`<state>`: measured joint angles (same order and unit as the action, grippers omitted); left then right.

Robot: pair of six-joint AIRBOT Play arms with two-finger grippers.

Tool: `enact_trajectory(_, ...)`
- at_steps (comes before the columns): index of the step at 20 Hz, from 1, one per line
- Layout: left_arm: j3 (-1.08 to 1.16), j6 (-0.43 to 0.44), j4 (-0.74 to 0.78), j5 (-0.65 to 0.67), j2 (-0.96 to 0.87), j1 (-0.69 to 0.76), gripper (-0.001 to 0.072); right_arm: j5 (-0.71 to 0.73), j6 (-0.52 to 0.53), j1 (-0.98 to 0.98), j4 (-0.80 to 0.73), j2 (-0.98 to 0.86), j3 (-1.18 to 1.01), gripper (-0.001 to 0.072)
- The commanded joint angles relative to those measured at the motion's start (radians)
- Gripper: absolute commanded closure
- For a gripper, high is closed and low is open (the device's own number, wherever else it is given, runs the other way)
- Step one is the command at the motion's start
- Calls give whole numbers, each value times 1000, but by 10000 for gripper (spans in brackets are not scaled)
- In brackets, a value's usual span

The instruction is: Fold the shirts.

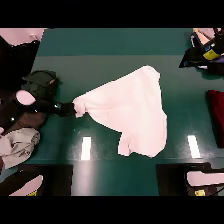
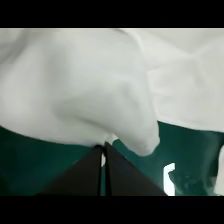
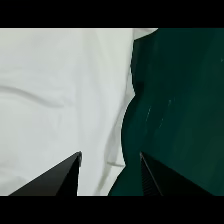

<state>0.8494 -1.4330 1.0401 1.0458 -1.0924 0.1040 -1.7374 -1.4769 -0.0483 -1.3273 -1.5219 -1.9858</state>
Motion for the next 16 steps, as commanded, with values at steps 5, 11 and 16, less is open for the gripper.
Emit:
enact_trajectory(5,326,0,288,224,63,0,684,37,-11,-18,-2,148,341,288)
enact_trajectory(11,346,-1,283,240,97,0,684,221,-36,-18,3,444,1022,282)
enact_trajectory(16,346,-8,261,237,97,0,684,273,-84,-18,161,643,1421,279)
